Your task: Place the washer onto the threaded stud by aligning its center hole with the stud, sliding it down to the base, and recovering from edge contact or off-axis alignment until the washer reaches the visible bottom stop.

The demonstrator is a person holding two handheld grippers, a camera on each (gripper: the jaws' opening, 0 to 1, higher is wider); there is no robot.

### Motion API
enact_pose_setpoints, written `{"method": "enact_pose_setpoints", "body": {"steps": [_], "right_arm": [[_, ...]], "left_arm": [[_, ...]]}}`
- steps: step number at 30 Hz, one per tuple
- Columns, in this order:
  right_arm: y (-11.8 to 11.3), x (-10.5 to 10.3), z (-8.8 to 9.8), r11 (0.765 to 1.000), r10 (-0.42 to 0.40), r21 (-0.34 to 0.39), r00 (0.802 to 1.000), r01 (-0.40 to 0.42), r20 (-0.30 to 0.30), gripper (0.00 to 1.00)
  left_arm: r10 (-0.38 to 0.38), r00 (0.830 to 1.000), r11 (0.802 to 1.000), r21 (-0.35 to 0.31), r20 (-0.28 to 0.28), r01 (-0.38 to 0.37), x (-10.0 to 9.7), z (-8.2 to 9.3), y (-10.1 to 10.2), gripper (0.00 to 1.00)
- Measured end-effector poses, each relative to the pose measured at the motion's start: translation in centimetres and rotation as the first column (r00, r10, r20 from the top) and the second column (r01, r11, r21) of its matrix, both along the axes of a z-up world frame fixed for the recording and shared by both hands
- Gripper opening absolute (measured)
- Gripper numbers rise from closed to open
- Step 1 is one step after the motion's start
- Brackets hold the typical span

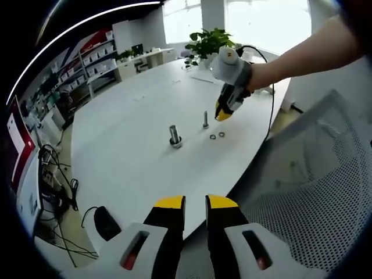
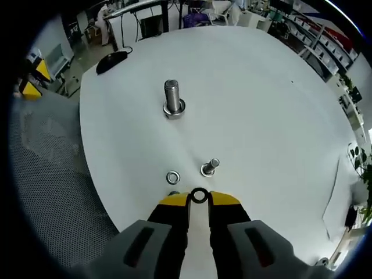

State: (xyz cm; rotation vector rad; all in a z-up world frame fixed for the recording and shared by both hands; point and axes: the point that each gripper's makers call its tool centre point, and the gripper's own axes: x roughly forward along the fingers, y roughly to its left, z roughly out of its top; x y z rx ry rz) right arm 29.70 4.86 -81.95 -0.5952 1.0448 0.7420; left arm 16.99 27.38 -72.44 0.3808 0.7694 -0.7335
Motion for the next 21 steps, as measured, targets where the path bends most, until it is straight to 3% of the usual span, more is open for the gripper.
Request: {"method": "enact_pose_setpoints", "body": {"steps": [10, 21], "right_arm": [[0.6, 1.7, 2.8, 1.000, 0.014, 0.012, 0.998, -0.014, 0.057, 0.14], [1.8, 2.3, 2.4, 0.995, 0.096, -0.039, 0.994, -0.094, 0.060, 0.14]], "left_arm": [[-0.004, 1.000, 1.000, -0.015, 0.006, 0.004, 0.0, 0.3, -0.2, 0.12], [-0.004, 1.000, 1.000, -0.023, 0.006, 0.004, 0.1, 0.3, -0.3, 0.13]]}}
